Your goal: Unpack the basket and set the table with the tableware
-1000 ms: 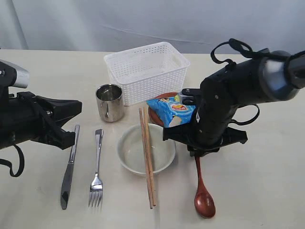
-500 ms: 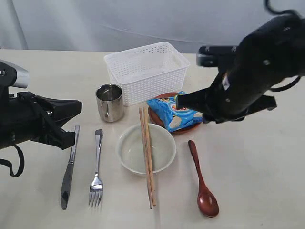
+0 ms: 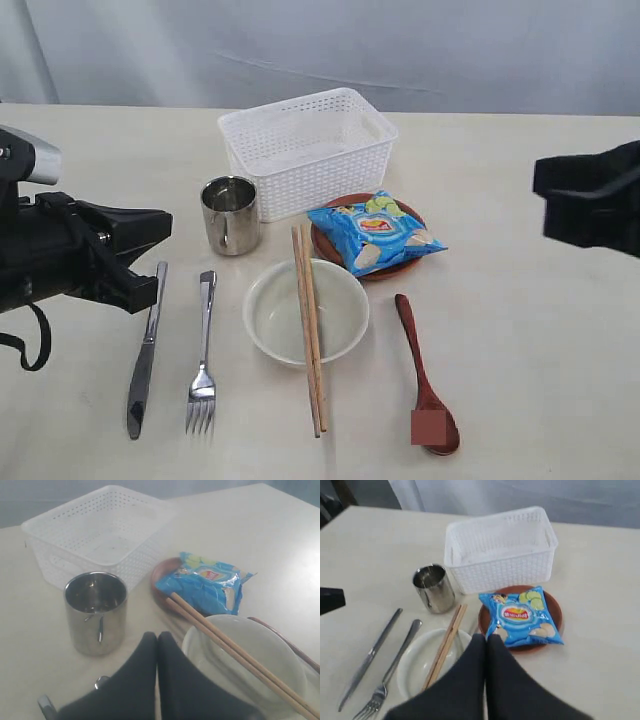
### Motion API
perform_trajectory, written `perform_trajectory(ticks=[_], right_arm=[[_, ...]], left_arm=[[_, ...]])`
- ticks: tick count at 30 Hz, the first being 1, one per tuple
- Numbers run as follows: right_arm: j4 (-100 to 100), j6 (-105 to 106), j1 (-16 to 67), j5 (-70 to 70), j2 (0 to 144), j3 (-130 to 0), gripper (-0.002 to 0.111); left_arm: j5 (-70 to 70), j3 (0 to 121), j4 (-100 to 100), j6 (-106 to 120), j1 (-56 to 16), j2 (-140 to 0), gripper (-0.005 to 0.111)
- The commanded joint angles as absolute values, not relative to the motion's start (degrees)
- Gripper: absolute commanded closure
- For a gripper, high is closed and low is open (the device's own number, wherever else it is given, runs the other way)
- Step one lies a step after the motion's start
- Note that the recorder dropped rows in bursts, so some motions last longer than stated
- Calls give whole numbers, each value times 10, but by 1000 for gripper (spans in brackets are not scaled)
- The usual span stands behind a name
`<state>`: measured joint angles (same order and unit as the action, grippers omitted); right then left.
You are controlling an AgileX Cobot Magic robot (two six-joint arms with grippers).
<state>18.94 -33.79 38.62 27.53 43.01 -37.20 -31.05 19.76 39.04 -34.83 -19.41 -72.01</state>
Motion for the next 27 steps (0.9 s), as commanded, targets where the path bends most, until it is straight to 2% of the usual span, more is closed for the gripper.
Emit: perform_trajectory(ticks=[1,13,23,27], right_arm=[[196,-332,389,272,366,-369,109],[259,-285,401,276,256,-357,109],[340,-274,397,219,107,-151,109],[344,-274,310,125,44,-71,109]], left_arm=[[-311,196,387,-347,-192,-716,107],[-311,196,387,-347,-192,-716,107],[-311,196,387,-347,-192,-716,107],[-311,196,387,-347,-192,-716,107]])
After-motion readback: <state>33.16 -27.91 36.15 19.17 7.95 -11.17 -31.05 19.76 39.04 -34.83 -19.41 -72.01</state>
